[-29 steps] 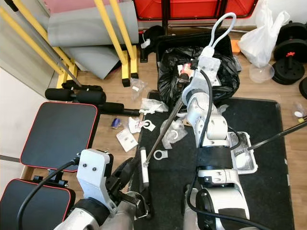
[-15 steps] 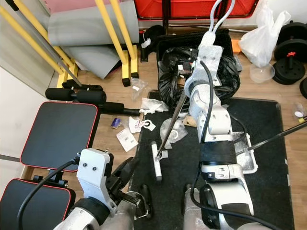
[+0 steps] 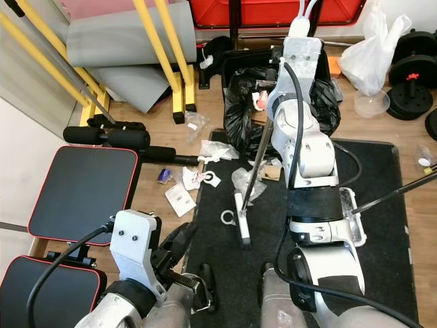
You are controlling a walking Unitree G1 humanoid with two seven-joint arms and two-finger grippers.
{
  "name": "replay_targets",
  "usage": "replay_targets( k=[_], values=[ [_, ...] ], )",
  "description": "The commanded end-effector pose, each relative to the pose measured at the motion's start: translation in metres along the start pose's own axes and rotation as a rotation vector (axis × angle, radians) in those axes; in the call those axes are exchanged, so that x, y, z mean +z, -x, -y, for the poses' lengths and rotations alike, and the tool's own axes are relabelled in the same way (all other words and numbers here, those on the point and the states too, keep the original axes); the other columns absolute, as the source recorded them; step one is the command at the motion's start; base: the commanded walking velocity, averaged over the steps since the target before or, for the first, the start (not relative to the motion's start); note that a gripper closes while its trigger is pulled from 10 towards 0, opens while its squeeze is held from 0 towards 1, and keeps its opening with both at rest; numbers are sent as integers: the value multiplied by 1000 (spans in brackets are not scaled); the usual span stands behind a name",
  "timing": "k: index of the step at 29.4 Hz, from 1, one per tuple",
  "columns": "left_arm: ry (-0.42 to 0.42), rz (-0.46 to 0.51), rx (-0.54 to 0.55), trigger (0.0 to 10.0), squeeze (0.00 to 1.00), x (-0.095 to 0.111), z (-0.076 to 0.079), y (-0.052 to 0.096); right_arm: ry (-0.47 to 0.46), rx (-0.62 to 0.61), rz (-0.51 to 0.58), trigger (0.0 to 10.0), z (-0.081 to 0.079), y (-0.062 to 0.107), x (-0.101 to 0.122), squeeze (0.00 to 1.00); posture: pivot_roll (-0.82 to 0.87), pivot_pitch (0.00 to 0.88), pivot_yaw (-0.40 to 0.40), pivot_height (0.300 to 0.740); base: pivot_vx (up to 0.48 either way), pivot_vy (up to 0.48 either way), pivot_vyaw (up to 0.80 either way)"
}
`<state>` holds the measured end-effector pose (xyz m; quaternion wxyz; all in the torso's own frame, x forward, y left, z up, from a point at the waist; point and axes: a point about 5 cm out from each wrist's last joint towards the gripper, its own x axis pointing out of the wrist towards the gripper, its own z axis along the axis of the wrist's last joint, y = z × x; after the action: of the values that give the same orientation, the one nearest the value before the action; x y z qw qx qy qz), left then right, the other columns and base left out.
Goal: Sweep floor
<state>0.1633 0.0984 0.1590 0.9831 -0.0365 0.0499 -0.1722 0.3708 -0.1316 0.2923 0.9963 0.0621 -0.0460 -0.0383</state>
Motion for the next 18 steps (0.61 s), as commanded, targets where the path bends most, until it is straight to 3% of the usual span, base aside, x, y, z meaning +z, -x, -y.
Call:
replay_targets(
  k=[1, 3, 5, 7, 10, 12, 15, 18],
  values=[
    [18, -30, -1, 10000, 0, -6, 0, 1, -87, 57, 40, 10000, -10, 4, 16, 0, -107, 341, 22, 740, 0, 0, 0],
    [18, -30, -1, 10000, 0, -6, 0, 1, -87, 57, 40, 10000, -10, 4, 16, 0, -107, 341, 22, 740, 0, 0, 0],
    [19, -29, -1, 10000, 0, -6, 0, 0, -186, 102, 41, 10000, -18, 6, 20, 0, -106, 340, 20, 740, 0, 0, 0],
    [22, -28, -2, 10000, 0, -6, 1, 0, -222, 100, 4, 10000, -20, 4, 6, 0, -106, 342, 20, 740, 0, 0, 0],
    [22, -28, -2, 10000, 0, -6, 1, 0, -223, 92, -14, 10000, -19, 4, -1, 0, -105, 344, 19, 740, 0, 0, 0],
    [25, -29, -3, 10000, 0, -6, 1, 1, -223, 68, -91, 10000, -18, 4, -23, 0, -101, 349, 20, 740, 0, 0, 0],
    [27, -29, -4, 10000, 0, -6, 2, 2, -225, 54, -149, 10000, -18, 5, -37, 0, -101, 349, 20, 740, 0, 0, 0],
    [29, -30, -5, 10000, 0, -5, 2, 2, -146, -10, -188, 10000, -10, 6, -53, 0, -99, 354, 21, 740, 0, 0, 0]
  ],
)
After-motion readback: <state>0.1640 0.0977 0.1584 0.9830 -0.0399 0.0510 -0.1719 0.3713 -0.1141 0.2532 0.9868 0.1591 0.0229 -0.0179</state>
